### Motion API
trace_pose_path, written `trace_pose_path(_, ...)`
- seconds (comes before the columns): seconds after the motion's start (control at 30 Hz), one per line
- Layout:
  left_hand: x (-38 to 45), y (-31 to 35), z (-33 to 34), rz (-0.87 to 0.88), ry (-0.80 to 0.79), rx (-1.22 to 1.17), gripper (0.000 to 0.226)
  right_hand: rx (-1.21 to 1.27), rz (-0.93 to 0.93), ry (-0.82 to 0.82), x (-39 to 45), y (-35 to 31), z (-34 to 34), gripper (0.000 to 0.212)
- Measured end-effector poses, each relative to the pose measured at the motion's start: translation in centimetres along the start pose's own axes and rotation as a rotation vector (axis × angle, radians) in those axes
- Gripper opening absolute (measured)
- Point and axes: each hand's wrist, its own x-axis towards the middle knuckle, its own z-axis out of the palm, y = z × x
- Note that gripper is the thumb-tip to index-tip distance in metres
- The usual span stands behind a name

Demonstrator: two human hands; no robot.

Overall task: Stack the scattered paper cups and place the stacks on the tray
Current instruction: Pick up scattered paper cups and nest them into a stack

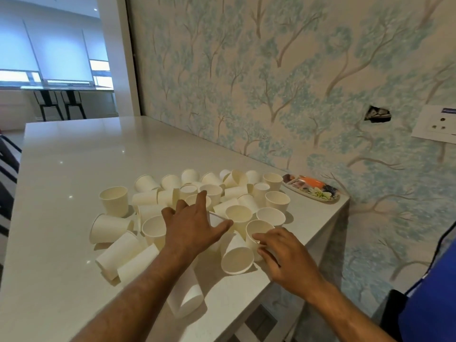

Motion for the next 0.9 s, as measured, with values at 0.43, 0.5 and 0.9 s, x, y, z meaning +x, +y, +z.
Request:
trace_pose_path(0.43,-0.2,1.2,-2.1,0.061,0.254,-0.036,0.093,0.06,-0.1,0.302,1.3,0.4,0.2,0.035)
trace_pose_path(0.5,-0.3,1.3,-2.6,0.116,0.35,-0.093,0.092,0.101,-0.083,0.336,1.4,0.4,0.1,0.039)
trace_pose_path(0.9,-2.8,2.1,-4.1,0.194,0.496,-0.362,0.093,0.7,0.05,0.599,4.7,-1.1,-3.6,0.026)
